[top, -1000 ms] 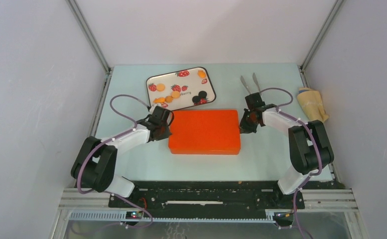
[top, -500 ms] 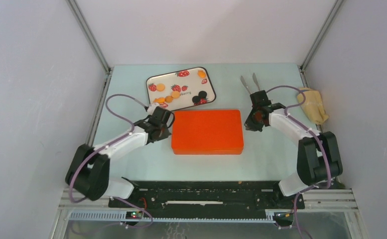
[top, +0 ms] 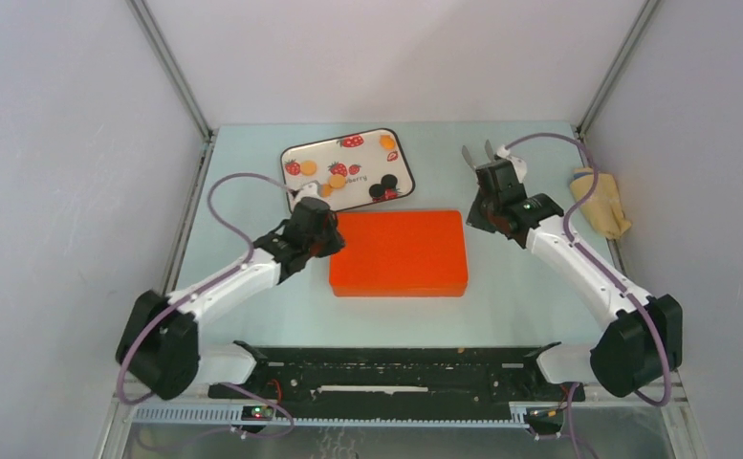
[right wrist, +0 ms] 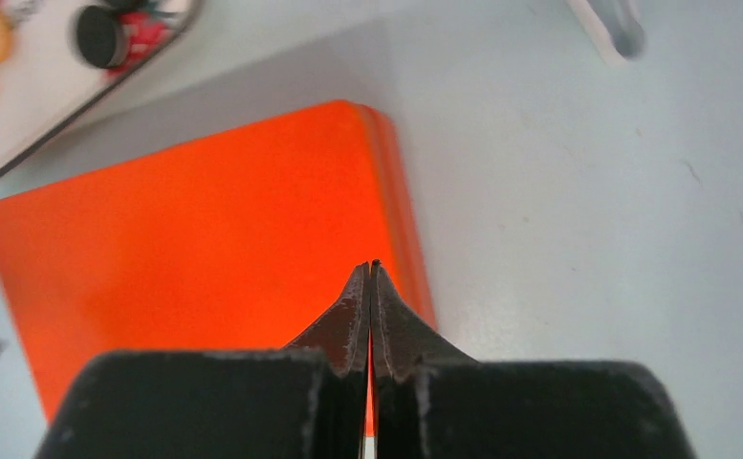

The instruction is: Pack the cookies

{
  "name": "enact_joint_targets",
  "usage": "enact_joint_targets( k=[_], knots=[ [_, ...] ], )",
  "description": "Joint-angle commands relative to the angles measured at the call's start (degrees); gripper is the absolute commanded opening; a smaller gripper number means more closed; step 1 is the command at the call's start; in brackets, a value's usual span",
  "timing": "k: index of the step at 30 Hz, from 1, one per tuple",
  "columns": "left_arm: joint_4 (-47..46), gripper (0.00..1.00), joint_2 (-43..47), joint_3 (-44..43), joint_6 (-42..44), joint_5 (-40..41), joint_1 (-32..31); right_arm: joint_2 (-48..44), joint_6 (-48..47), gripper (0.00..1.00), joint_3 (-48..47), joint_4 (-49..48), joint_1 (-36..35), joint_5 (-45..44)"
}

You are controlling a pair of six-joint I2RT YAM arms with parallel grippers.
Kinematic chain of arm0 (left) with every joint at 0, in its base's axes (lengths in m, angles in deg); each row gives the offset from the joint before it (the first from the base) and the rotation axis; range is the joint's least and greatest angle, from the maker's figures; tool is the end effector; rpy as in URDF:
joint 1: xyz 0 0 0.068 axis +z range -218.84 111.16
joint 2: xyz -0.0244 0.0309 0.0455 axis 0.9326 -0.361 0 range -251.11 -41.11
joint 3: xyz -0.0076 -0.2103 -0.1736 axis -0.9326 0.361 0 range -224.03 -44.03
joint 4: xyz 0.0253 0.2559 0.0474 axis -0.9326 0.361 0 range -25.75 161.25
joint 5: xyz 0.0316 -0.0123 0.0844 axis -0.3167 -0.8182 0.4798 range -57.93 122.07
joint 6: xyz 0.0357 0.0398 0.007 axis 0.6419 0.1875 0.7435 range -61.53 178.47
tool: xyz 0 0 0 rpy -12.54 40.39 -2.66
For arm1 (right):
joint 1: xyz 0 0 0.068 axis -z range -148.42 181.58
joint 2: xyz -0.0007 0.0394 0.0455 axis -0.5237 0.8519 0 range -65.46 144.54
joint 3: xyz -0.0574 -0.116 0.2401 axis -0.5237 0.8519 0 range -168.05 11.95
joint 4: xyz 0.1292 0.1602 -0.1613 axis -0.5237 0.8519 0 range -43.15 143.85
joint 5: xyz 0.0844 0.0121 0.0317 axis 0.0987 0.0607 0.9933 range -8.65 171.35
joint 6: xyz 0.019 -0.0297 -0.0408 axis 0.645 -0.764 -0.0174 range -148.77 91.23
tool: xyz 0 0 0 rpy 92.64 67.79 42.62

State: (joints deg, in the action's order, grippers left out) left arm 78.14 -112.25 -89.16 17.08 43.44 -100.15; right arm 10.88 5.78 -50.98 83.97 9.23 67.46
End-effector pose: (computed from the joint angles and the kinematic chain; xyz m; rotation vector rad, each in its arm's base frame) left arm 0.2298 -0.1317 0.2399 -0.3071 2.2703 -0.4504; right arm 0.2613 0.0983 0.2877 0.3624 2.3965 0.1546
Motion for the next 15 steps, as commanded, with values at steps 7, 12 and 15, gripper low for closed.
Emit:
enact_joint_targets(
  k=[7, 12, 15],
  knots=[
    [-12.7, 0.00, -16.9, 0.5, -2.7, -16.9, -1.9, 4.8, -8.9, 0.00, -11.9, 5.0, -11.8, -4.6],
    [-13.5, 0.00, -19.0, -0.3, -2.7, -18.7, -1.9, 8.6, -5.0, 0.00, -5.8, 3.2, -15.0, -3.0],
    [-13.7, 0.00, -18.9, -0.6, -2.4, -19.0, -2.1, 9.7, -1.2, 0.00, 0.1, 3.1, -15.4, -2.9]
  ],
)
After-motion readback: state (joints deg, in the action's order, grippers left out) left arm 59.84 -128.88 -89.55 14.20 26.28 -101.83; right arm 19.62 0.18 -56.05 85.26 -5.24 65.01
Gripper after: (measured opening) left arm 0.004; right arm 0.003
